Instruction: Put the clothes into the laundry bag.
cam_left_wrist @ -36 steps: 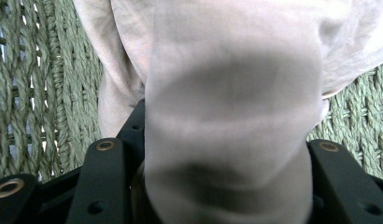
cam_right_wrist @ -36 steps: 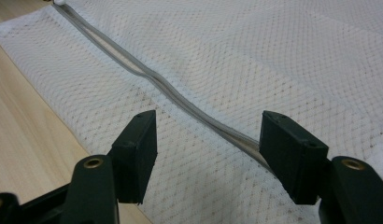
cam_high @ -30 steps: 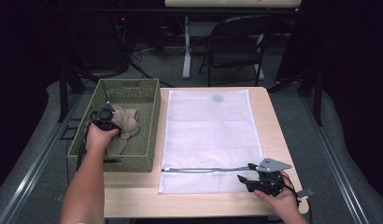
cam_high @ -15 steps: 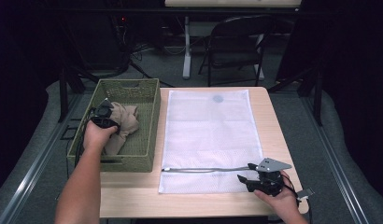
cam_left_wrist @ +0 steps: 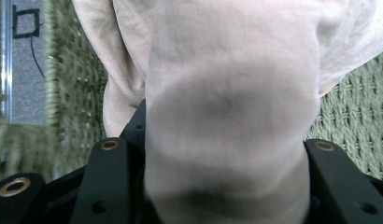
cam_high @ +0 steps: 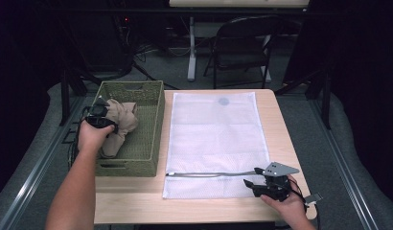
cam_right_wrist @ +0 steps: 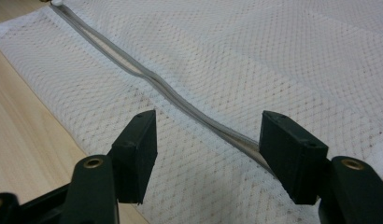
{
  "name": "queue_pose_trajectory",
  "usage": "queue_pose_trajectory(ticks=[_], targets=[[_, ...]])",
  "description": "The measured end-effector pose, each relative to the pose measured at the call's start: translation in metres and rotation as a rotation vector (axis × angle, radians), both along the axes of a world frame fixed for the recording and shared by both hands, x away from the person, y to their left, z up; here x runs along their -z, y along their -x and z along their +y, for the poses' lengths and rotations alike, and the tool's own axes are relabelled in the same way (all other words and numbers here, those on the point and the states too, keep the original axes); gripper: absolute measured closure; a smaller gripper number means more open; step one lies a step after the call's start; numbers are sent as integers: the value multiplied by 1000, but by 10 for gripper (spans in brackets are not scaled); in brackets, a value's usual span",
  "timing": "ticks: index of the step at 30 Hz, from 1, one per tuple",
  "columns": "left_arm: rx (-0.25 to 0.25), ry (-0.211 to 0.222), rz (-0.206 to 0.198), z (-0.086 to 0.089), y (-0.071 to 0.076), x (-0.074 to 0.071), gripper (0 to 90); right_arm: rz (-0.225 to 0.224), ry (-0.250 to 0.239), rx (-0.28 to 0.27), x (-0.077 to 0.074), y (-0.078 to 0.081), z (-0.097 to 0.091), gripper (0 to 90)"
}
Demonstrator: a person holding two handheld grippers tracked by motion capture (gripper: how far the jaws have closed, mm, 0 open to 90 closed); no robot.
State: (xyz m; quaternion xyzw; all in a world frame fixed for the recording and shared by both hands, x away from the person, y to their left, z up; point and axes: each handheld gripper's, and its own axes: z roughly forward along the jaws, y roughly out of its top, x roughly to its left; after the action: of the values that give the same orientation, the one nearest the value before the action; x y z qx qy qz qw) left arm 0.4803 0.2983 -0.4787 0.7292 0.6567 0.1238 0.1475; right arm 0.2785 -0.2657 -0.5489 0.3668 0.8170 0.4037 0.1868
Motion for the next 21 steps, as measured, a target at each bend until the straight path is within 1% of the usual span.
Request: queue_pose_trajectory(ticks=[1,3,4,11,12,13,14,15,17,18,19,20,21], targets=[[0,0,0,0,0,0,488,0,0,0,0,0,0,366],[0,14,-15,0,2,-6,488,0,-1,0,0,0,0,365],[5,16,-13,0,3,-9,488,0,0,0,0,0,0,365],[39,14,-49,-7,11,-29,489,0,0,-2,0,0,0,366],[49,18,-52,-8,14,-36,489,-2,-1,1,0,0,0,366],[53,17,-64,-9,15,-39,488,-1,-2,1,0,0,0,366],[58,17,-65,-9,16,-42,489,-2,-2,1,0,0,0,366],[58,17,-65,-9,16,-42,489,-2,-2,1,0,0,0,366],[65,28,-74,-13,21,-50,490,-3,0,-7,0,0,0,383],[65,28,-74,-13,21,-50,490,-6,3,-11,0,1,1,388],[68,36,-76,-14,22,-52,490,-6,3,-11,0,1,1,388],[79,34,-82,-16,24,-57,490,-7,0,-21,-1,1,1,395],[79,34,-82,-16,24,-57,490,-8,-1,-27,-2,1,2,398]])
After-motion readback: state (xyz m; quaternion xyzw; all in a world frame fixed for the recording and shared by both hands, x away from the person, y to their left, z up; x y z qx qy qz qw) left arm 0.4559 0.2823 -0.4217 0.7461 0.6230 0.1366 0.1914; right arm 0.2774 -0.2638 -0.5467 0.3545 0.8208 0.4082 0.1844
